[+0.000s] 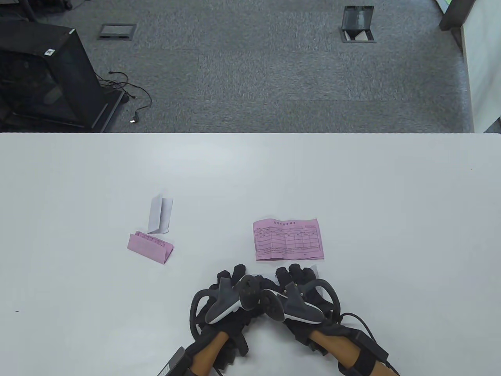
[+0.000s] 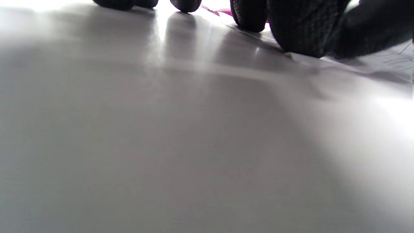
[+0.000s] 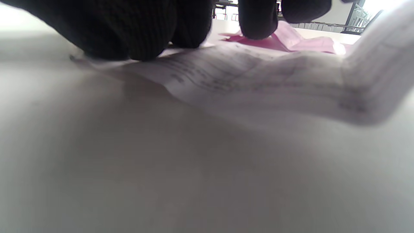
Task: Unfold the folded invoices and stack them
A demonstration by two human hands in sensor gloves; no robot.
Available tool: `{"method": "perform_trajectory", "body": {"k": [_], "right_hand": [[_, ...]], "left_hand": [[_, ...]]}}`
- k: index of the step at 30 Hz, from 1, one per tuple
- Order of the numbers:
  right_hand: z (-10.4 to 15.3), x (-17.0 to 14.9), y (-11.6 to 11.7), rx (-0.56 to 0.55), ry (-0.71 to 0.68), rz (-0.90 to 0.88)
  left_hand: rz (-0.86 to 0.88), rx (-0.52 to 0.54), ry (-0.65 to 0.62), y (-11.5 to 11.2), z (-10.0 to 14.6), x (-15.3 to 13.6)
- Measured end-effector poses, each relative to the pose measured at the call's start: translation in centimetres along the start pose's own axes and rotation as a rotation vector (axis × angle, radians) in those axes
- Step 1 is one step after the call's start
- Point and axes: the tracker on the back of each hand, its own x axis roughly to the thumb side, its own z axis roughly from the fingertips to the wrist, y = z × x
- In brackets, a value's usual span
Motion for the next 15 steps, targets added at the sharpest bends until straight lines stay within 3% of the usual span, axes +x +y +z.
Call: {"method": "perform_trajectory", "body": {"k": [7,15], "right_hand": [[0.2,-1.3,0.3,0.008,0.037,-0.038],[2.0,-6.0,1.2,0.023,0.130,-0.011]], "left_hand": [[0.001,-0.007,0.001,0.0,-0.1,-0.2],[0.000,0.017,0.008,0.1,-0.1,-0.4]]}}
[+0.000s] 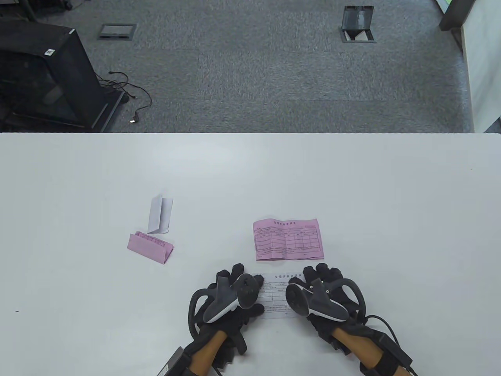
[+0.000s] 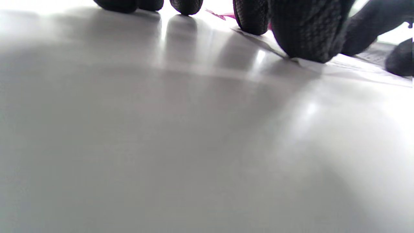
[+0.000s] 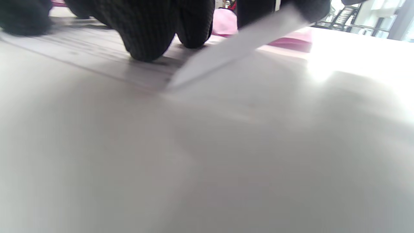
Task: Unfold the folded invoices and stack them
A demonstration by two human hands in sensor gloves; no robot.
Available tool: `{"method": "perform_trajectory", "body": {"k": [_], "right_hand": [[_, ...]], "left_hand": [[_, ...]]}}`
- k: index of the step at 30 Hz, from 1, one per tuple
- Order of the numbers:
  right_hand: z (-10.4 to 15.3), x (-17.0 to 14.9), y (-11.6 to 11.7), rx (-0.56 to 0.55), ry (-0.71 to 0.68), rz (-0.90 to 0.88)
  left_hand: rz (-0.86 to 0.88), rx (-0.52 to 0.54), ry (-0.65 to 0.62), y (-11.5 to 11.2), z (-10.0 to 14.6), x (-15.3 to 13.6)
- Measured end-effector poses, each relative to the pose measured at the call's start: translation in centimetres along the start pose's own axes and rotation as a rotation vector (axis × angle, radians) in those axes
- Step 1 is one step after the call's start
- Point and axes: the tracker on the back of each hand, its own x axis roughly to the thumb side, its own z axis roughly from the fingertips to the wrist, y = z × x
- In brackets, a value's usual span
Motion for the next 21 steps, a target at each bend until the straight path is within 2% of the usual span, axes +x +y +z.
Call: {"method": "perform_trajectory", "body": {"k": [6,15,17,21], "right_hand": [[0.8,-3.1,0.6,0.012,0.066,-0.013],[0.8,-3.8,0.7,0.035,0.098,-0.061],[0.6,-3.7,0.0,0.026,0.109,-0.113],[0.5,-1.8,-2.3,-0.092,0.090,-0.212]], "left_hand": [[-0.015,0.018,0.006,0.2,0.0,-0.3],[-0.019,0.005,0.005,0.2,-0.1,-0.5],[-0.019,-0.002,0.006,0.2,-0.1,-0.5],[-0.016,-0.005,0.005,0.2,-0.1,-0.5]]}}
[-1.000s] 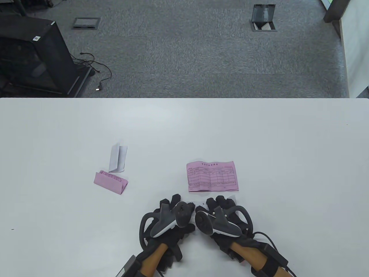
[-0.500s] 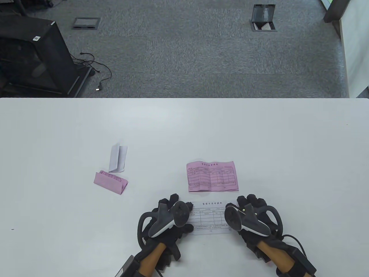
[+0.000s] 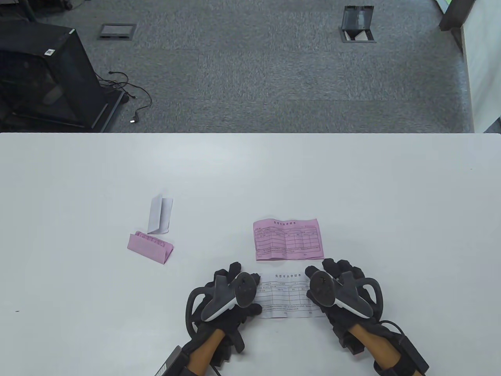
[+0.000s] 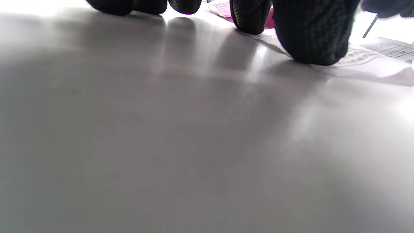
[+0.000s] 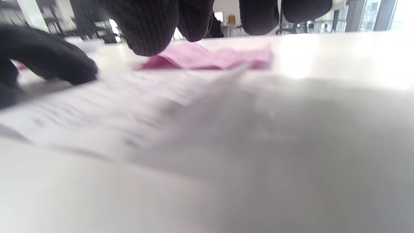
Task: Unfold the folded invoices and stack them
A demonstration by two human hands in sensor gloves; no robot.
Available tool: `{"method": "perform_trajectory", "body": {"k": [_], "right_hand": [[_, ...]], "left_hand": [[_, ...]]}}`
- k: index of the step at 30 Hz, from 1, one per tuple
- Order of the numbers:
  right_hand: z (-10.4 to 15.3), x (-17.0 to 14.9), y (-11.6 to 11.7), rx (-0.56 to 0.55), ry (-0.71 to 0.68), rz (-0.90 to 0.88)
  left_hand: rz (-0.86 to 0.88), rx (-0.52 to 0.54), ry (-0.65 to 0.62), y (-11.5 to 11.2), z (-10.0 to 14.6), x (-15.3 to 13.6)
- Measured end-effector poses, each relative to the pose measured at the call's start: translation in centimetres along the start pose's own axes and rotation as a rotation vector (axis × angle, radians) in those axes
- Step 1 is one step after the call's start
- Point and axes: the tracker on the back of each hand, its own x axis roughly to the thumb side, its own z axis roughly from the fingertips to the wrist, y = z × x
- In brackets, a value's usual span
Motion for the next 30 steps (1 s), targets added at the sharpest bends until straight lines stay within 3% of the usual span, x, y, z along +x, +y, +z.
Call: {"method": "perform_trajectory", "body": {"k": [4,8,12,20,30], "right_hand": [[-0.5,3.5,-0.2,0.012,-0.075,0.028],[-1.1,6.9,1.4,0.074,-0.139,0.093],[-1.5,8.2,2.8,0.110,-0.158,0.132],[-1.4,7.6,3.2,0.088,-0.146,0.139],[-0.8,3.6,3.0,0.091,-0.079,0.146]], "left_hand": [[0.001,-0.002,0.000,0.0,0.0,0.0],[0.000,-0.007,0.000,-0.2,0.1,-0.1],[-0.001,-0.009,-0.002,-0.2,0.1,-0.1],[0.004,-0.013,-0.004,-0.2,0.1,0.0],[0.004,-0.013,-0.004,-0.2,0.1,0.0]]}}
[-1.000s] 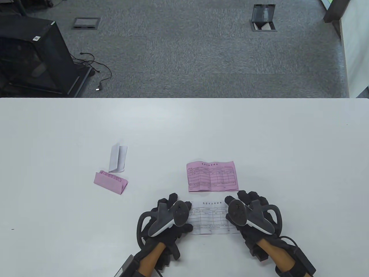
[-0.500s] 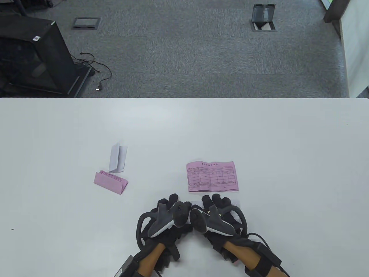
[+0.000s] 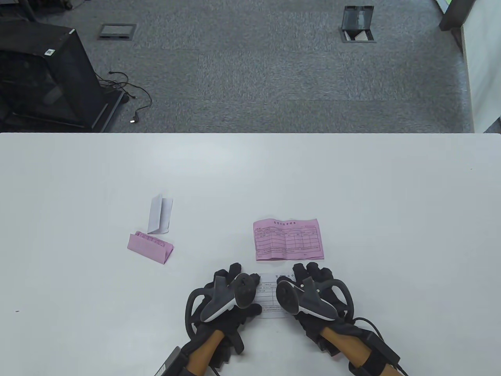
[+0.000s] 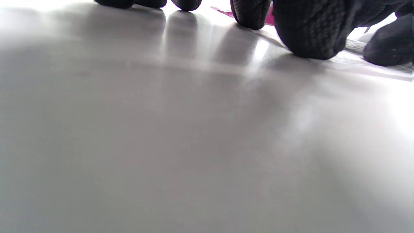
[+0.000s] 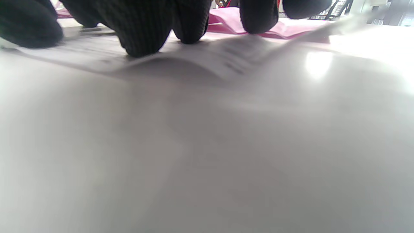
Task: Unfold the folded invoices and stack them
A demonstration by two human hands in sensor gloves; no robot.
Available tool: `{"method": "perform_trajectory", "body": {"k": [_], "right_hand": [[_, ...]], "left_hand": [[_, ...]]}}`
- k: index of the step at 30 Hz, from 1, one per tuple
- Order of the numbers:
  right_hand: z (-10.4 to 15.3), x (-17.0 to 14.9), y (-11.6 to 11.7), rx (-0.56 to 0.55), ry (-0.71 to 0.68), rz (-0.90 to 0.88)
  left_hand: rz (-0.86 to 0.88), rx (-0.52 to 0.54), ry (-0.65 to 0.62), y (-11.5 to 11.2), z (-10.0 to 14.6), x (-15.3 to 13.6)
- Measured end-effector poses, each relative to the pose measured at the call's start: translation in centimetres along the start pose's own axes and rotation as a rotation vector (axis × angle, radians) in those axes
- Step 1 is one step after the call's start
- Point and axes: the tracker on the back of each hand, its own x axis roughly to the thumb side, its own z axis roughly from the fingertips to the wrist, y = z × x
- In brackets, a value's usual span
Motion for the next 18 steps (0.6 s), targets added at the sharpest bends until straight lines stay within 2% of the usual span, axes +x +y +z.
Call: {"method": "perform_trajectory", "body": {"k": [18], "right_hand": [[1.8,-6.7,1.0,0.020,0.117,-0.037]], "left_hand": [[0.008,-0.006,0.005,0.0,0.0,0.0]]}}
